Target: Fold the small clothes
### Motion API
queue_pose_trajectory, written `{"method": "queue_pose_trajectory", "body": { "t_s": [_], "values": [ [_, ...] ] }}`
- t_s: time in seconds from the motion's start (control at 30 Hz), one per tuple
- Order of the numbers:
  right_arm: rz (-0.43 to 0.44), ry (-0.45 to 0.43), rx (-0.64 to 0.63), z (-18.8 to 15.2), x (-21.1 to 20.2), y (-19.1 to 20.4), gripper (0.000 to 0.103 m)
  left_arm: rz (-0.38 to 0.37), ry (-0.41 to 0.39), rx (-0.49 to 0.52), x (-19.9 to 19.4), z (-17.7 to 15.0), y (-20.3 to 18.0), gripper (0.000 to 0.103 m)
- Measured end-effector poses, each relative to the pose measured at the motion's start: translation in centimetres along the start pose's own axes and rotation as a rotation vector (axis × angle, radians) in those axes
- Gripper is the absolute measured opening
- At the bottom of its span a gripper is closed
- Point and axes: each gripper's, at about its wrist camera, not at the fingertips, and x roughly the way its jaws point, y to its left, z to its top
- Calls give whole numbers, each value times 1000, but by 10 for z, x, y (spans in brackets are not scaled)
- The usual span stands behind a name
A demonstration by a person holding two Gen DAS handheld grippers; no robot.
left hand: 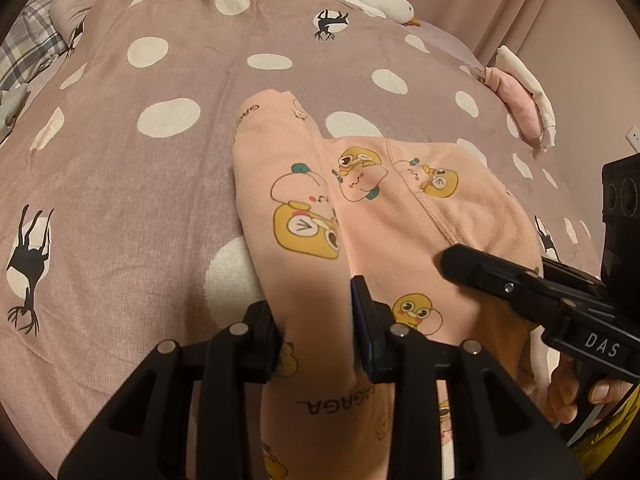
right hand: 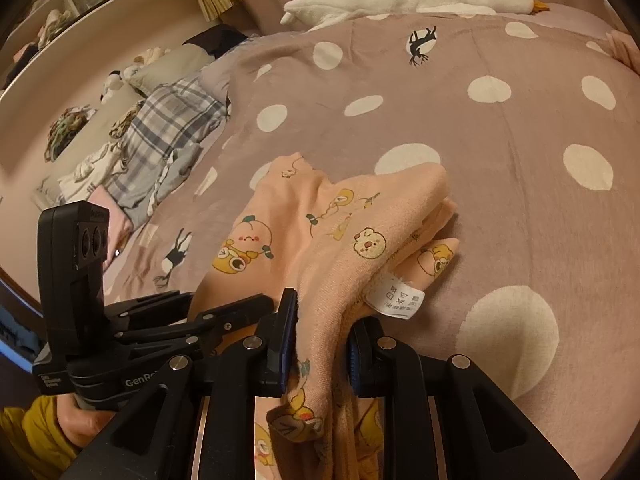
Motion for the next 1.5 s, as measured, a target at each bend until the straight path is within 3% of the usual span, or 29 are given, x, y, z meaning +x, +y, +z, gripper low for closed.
{"method": "queue_pose_trajectory", "body": {
  "t_s": [1.5],
  "values": [
    [-12, 27, 42, 0, 3, -15, 22, 13, 22, 2, 9, 1, 6, 45]
  ]
}}
